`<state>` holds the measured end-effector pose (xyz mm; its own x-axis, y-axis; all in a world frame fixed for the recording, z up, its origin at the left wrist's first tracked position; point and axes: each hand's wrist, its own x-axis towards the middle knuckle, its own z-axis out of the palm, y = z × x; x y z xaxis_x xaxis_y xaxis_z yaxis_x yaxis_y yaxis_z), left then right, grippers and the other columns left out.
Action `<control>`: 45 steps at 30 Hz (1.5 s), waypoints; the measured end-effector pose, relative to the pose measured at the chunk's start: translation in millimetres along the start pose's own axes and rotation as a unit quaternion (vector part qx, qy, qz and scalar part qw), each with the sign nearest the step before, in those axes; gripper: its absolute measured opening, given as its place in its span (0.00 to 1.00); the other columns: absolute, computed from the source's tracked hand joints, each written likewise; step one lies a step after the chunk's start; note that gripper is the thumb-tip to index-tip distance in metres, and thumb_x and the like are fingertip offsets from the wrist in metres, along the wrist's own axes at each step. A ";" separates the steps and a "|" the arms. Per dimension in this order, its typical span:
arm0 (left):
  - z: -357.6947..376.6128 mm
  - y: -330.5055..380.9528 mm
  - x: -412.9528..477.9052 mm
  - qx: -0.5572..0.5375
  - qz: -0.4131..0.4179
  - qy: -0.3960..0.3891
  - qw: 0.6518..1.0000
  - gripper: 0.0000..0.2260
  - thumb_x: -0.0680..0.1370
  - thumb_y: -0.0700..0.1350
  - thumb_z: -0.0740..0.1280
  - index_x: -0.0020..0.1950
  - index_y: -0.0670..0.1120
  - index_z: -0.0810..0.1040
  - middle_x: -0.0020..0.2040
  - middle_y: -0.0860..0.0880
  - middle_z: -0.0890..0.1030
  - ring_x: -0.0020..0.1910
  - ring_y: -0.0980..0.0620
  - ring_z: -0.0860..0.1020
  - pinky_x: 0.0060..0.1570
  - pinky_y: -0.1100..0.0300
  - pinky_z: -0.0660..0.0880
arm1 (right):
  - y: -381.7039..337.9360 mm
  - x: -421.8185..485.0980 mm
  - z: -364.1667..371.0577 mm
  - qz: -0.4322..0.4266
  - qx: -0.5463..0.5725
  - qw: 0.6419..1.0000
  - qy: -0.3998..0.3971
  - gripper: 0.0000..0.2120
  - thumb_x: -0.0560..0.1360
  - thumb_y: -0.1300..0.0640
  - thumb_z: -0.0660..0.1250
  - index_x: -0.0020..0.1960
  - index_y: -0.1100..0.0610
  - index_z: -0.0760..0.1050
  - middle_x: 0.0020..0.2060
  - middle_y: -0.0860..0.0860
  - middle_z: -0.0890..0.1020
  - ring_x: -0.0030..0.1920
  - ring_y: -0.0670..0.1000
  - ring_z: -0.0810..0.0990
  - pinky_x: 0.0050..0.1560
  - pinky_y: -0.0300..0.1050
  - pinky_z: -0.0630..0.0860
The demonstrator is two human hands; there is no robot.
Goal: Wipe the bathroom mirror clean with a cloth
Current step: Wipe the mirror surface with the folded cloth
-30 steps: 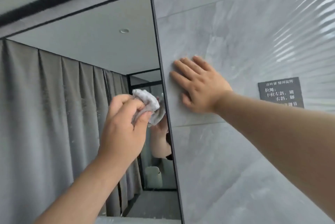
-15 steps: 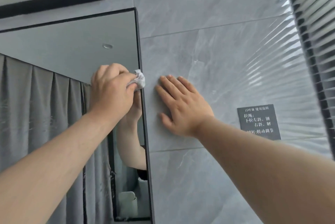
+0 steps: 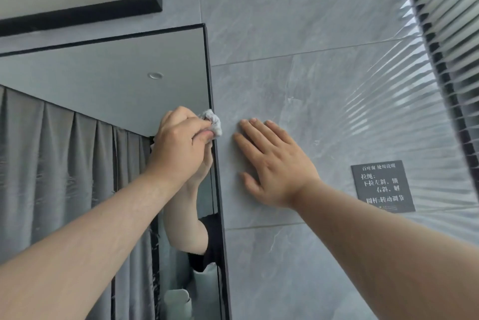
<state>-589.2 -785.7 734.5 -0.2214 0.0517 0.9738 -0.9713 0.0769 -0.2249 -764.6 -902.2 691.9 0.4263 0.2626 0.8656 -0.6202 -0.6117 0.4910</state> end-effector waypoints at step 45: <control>26.4 -20.5 182.7 -0.016 -0.135 0.074 0.988 0.10 0.77 0.46 0.69 0.55 0.45 0.84 0.52 0.49 0.72 0.50 0.53 0.74 0.49 0.71 0.65 | -0.2 -1.2 -1.3 0.005 -0.003 1.000 -0.030 0.35 0.71 0.43 0.58 0.73 0.61 0.71 0.74 0.60 0.70 0.74 0.60 0.67 0.77 0.57 0.58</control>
<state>-612.0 -804.1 917.9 0.0629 0.1700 0.9834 -0.9895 0.1392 0.0392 -765.8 -901.4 690.9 0.4584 0.2121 0.8631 -0.6277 -0.6102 0.4833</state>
